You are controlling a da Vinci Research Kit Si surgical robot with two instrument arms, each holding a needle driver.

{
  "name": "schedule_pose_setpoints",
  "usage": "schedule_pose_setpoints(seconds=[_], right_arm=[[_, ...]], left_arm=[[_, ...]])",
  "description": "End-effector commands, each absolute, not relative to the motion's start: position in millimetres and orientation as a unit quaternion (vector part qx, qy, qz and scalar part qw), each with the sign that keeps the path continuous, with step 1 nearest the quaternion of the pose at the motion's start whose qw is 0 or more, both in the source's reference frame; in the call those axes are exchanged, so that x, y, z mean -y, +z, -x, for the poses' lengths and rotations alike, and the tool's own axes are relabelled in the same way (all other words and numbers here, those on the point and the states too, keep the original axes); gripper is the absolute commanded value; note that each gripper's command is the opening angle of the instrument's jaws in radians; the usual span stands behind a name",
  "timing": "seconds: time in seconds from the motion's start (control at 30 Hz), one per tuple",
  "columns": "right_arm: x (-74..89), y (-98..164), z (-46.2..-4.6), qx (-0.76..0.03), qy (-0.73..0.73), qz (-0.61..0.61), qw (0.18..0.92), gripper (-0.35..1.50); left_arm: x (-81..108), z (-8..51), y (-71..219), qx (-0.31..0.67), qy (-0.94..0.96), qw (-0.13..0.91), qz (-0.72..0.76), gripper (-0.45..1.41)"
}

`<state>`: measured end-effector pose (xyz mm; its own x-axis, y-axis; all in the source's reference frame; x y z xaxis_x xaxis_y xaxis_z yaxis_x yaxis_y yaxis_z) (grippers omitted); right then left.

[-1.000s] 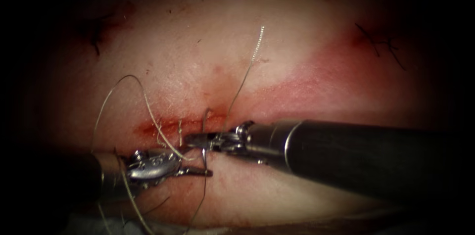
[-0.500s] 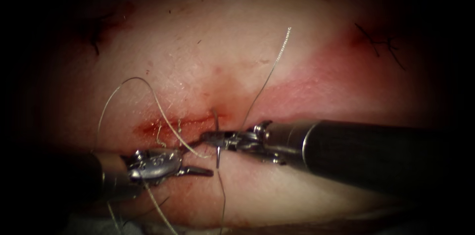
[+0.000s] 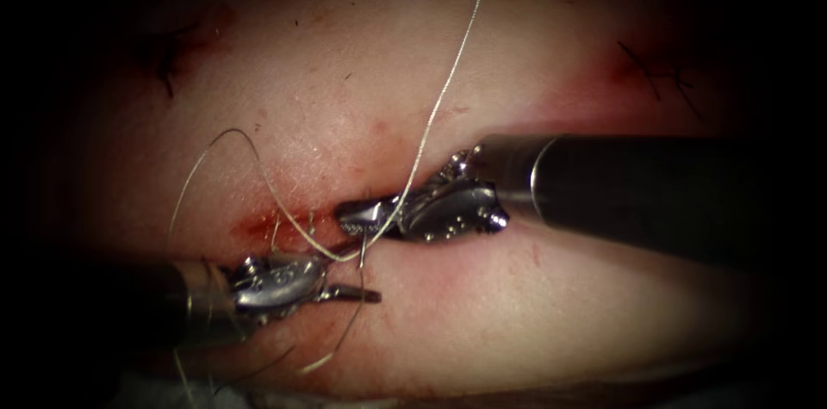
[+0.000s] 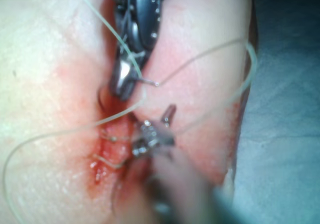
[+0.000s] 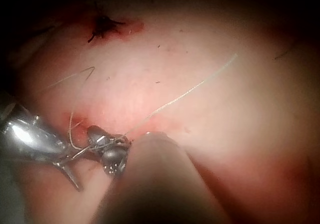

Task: Wound Closure

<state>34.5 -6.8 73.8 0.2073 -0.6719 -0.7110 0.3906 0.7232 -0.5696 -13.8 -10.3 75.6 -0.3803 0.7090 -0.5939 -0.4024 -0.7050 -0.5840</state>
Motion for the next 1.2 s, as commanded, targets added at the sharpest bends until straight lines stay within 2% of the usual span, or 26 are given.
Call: schedule_pose_setpoints(seconds=[0.03, 0.27, 0.63, 1.2], right_arm=[[6.3, 74.6, -35.2, -0.532, -0.338, 0.124, 0.767, -0.35], [3.0, 73.7, -35.6, -0.546, -0.285, 0.075, 0.785, -0.35], [1.4, 77.2, -35.6, -0.529, -0.195, -0.07, 0.823, -0.35], [2.0, 77.9, -36.4, -0.528, -0.15, -0.135, 0.825, -0.35]], left_arm=[[11.0, 14.3, 76.3, 0.176, 0.812, 0.343, 0.438, 0.66], [11.1, 14.1, 77.7, 0.17, 0.815, 0.339, 0.437, 0.66], [11.6, 13.6, 80.3, 0.175, 0.817, 0.343, 0.428, 0.66], [11.7, 13.0, 82.8, 0.176, 0.82, 0.347, 0.419, 0.63]])
